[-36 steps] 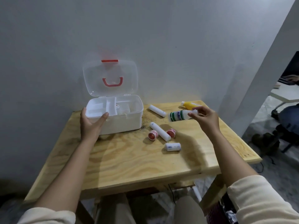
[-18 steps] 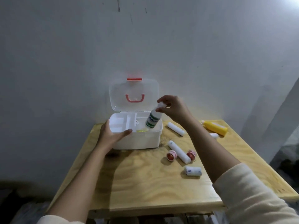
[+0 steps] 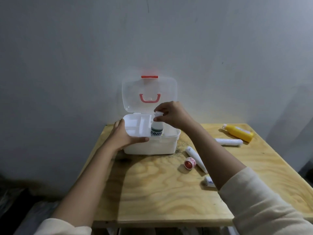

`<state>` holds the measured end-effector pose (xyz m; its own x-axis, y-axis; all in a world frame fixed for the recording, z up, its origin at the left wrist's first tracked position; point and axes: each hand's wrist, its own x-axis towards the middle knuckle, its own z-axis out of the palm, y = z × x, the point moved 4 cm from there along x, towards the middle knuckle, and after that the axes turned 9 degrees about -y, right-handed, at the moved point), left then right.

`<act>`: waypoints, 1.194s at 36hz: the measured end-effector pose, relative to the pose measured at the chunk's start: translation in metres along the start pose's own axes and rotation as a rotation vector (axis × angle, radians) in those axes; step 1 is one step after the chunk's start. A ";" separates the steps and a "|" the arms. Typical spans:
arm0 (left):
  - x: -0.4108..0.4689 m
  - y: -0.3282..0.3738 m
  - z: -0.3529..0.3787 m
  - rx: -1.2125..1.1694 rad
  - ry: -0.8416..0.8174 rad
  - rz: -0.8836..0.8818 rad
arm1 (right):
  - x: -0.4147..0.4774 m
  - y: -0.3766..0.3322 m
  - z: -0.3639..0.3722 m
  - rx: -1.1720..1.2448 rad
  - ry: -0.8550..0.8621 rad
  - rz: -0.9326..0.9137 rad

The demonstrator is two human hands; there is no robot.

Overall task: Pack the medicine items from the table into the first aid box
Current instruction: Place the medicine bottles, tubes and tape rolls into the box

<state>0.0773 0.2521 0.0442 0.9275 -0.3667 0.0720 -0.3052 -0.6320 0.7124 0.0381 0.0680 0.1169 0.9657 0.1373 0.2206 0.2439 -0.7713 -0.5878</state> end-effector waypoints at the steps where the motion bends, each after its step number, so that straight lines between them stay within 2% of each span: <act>1: 0.001 0.000 0.001 0.007 0.005 -0.003 | 0.001 0.001 0.002 -0.006 -0.017 0.005; 5: 0.000 -0.007 0.003 -0.013 0.012 -0.057 | -0.001 0.011 0.015 0.006 -0.049 0.032; 10: -0.002 -0.007 0.004 -0.013 0.036 -0.056 | -0.002 0.018 0.031 0.003 0.001 0.058; 18: -0.002 -0.009 0.003 -0.018 0.044 -0.079 | -0.003 0.019 0.033 0.009 -0.015 0.023; 27: -0.006 -0.003 0.004 -0.031 0.056 -0.077 | -0.009 0.010 0.033 -0.107 -0.069 -0.040; 32: -0.006 -0.004 0.005 -0.070 0.066 -0.069 | -0.012 0.015 0.030 -0.156 -0.024 -0.035; 43: -0.009 -0.003 0.005 -0.043 0.074 -0.062 | -0.022 0.026 0.028 0.049 0.101 -0.025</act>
<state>0.0693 0.2539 0.0376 0.9583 -0.2753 0.0768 -0.2384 -0.6217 0.7461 0.0255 0.0626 0.0751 0.9459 0.0907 0.3116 0.2743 -0.7365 -0.6184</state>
